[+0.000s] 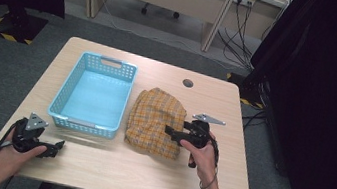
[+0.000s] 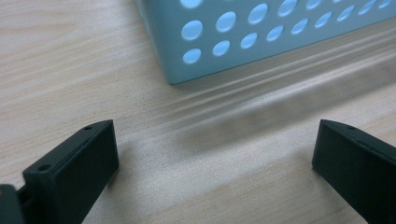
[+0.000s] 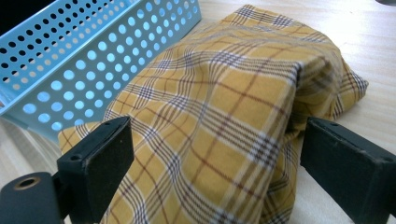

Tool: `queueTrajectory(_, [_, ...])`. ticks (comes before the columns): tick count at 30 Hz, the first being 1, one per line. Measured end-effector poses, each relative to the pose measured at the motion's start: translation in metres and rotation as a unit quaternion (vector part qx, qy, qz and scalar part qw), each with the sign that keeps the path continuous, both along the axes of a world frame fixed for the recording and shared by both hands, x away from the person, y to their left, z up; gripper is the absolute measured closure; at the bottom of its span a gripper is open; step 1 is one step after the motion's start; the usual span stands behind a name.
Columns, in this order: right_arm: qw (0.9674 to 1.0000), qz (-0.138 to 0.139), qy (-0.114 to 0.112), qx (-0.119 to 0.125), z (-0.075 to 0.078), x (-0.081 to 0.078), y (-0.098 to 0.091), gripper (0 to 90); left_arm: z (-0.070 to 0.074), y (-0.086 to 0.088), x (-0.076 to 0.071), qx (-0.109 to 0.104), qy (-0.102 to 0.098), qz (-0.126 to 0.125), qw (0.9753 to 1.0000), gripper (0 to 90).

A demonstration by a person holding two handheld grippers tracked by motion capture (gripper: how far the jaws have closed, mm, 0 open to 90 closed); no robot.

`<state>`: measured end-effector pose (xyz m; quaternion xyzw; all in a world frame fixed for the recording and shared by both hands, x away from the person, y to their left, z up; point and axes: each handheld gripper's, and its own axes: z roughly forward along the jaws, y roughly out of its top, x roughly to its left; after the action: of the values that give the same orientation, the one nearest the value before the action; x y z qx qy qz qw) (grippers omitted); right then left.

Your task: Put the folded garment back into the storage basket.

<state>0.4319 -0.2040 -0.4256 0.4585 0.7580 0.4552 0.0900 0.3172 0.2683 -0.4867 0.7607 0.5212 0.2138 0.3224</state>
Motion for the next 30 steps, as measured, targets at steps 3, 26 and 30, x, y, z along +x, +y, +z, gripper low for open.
queueTrajectory(3, [1.0000,0.002,-0.001,0.002,0.001,0.003,0.002,10.8,0.000,0.000,0.000,0.000,0.000,0.000,1.0000,0.0])
queueTrajectory(26, [0.9996,0.008,0.015,0.023,-0.004,0.018,0.009,17.1,0.000,0.000,0.000,0.000,0.000,0.000,1.0000,0.0])
queueTrajectory(30, [0.9993,0.016,0.022,0.026,-0.007,0.020,0.013,18.5,0.000,0.000,0.000,0.000,0.000,0.000,1.0000,0.0])
